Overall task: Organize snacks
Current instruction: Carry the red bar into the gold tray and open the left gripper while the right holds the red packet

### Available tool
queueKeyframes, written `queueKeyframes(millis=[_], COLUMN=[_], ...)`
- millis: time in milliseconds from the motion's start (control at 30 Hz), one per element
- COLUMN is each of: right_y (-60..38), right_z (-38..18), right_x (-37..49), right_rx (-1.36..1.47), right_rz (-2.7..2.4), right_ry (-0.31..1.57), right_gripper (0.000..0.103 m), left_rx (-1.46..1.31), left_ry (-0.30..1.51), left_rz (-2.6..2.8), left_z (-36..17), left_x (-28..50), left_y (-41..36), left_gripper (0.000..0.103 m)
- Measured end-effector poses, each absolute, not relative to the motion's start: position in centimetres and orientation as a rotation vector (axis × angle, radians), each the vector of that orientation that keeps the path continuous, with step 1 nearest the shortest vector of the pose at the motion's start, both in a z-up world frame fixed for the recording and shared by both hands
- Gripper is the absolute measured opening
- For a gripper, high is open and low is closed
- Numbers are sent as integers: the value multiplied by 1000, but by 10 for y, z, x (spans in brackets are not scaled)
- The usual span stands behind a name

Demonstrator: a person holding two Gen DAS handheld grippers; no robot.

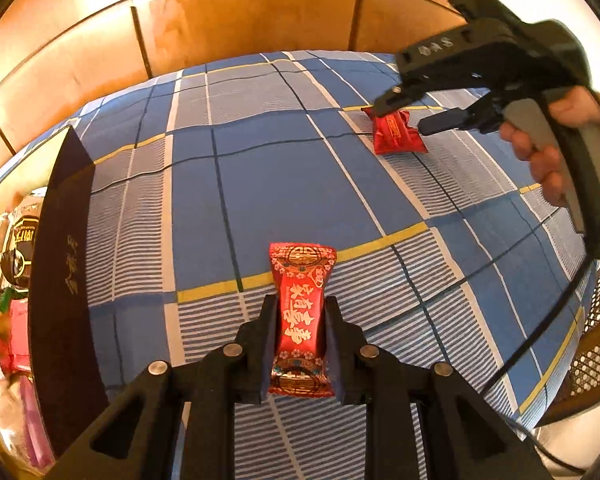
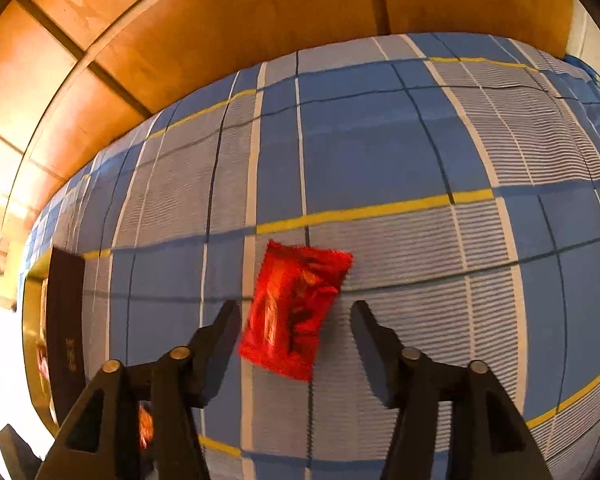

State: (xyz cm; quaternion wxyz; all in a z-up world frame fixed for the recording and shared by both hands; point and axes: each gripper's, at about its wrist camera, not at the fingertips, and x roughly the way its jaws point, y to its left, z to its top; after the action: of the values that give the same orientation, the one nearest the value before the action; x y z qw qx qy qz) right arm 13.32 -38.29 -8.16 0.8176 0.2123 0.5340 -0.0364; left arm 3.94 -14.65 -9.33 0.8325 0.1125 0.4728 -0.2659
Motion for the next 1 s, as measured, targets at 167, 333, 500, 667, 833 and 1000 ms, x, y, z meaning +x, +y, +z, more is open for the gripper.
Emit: queueKeyframes(millis=[167, 333, 500, 667, 833, 1000], right_y=[-361, -325, -298, -302, -293, -289], right_z=[-90, -87, -91, -94, -96, -97], right_x=[149, 136, 96, 78, 72, 65], right_rx=[383, 163, 48, 52, -22, -31], right_rz=[-131, -116, -6, 4, -13, -23], right_ry=[1151, 1157, 1169, 1127, 1093, 1060], right_gripper=[55, 38, 38, 38, 40, 40], left_rx=[187, 165, 153, 138, 131, 49], left_ry=[1009, 994, 973, 967, 898, 835], left_rz=[-578, -591, -593, -586, -561, -488], left_z=[-96, -97, -97, -88, -63, -31], left_x=[47, 47, 44, 36, 25, 25], left_y=[-141, -138, -136, -131, -112, -72], left_gripper=[24, 24, 22, 21, 21, 21])
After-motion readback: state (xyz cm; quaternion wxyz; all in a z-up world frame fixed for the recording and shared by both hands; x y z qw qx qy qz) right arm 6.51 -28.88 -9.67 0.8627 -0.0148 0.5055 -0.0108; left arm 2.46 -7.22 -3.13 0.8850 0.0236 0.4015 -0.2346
